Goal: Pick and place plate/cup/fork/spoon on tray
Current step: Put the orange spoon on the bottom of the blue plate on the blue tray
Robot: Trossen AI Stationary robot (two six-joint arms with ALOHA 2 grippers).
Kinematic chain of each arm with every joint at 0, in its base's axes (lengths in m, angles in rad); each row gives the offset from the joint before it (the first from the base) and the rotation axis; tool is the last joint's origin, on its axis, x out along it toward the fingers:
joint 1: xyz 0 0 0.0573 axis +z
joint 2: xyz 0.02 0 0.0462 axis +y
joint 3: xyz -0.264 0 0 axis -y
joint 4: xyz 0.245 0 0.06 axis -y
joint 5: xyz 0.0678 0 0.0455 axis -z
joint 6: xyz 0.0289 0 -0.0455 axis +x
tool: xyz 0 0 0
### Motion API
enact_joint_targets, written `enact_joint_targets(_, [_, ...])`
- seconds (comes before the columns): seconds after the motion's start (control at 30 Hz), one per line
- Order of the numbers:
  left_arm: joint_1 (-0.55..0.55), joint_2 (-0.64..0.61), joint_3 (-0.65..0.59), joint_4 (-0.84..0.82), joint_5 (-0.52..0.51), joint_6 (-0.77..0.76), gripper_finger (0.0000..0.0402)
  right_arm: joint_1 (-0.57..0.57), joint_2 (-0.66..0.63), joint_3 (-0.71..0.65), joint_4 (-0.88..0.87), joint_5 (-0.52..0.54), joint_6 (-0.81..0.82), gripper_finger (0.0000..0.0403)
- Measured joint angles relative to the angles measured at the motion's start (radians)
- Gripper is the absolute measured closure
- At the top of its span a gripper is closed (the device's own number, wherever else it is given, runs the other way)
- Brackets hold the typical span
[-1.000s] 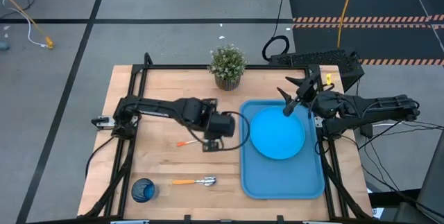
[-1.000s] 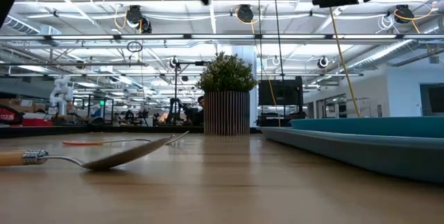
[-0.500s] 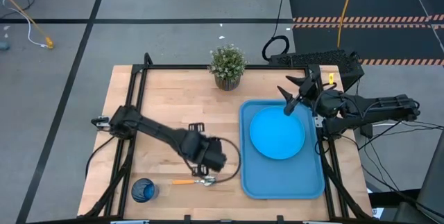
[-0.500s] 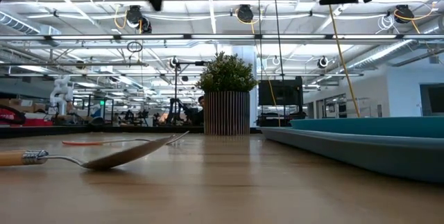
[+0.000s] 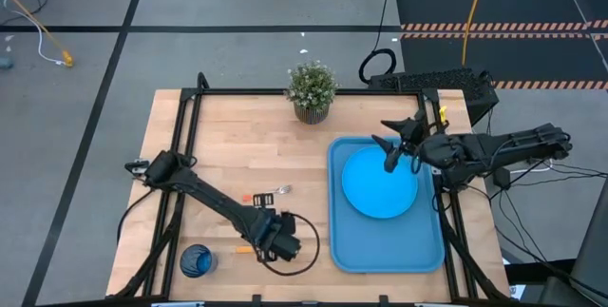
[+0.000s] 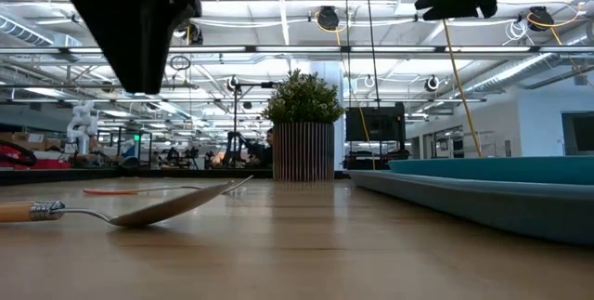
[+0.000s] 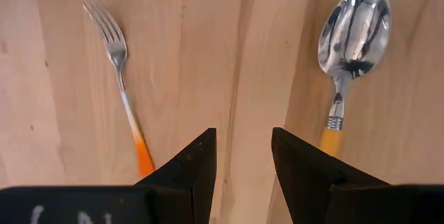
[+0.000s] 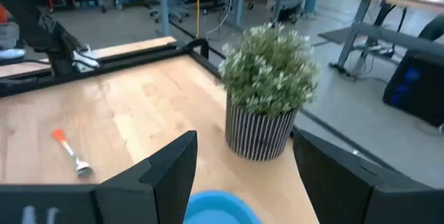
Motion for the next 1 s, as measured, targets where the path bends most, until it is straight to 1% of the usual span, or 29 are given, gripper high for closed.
enact_joint_targets(0.07, [-0.022, 0.000, -0.007, 0.019, 0.004, -0.034, 0.0259, 0.013, 0.005, 0.000, -0.027, 0.000, 0.028, 0.0172])
enact_joint_targets(0.23, [-0.077, -0.001, -0.014, 0.125, 0.094, -0.059, 0.0259, 0.035, 0.009, 0.000, -0.045, 0.001, 0.067, 0.0172])
enact_joint_targets(0.33, [-0.101, -0.001, -0.014, 0.151, 0.127, -0.082, 0.0259, 0.042, 0.010, 0.000, -0.045, 0.002, 0.074, 0.0172])
enact_joint_targets(0.5, [-0.111, -0.001, -0.022, 0.143, 0.097, -0.150, 0.0259, 0.042, 0.013, 0.000, -0.045, 0.001, 0.097, 0.0172])
enact_joint_targets(0.6, [-0.111, -0.001, -0.068, 0.161, 0.092, -0.183, 0.0259, 0.044, 0.019, -0.006, -0.042, 0.001, 0.100, 0.0172])
enact_joint_targets(0.77, [-0.110, -0.001, -0.150, 0.238, 0.093, -0.227, 0.0259, 0.044, 0.017, -0.057, -0.033, 0.003, 0.112, 0.0172])
enact_joint_targets(0.87, [-0.109, -0.001, -0.157, 0.270, 0.089, -0.239, 0.0259, 0.044, 0.013, -0.064, 0.004, 0.004, 0.115, 0.0172])
enact_joint_targets(1.0, [-0.123, -0.001, -0.157, 0.298, 0.088, -0.239, 0.0259, 0.049, 0.013, -0.066, 0.003, 0.000, 0.136, 0.0172])
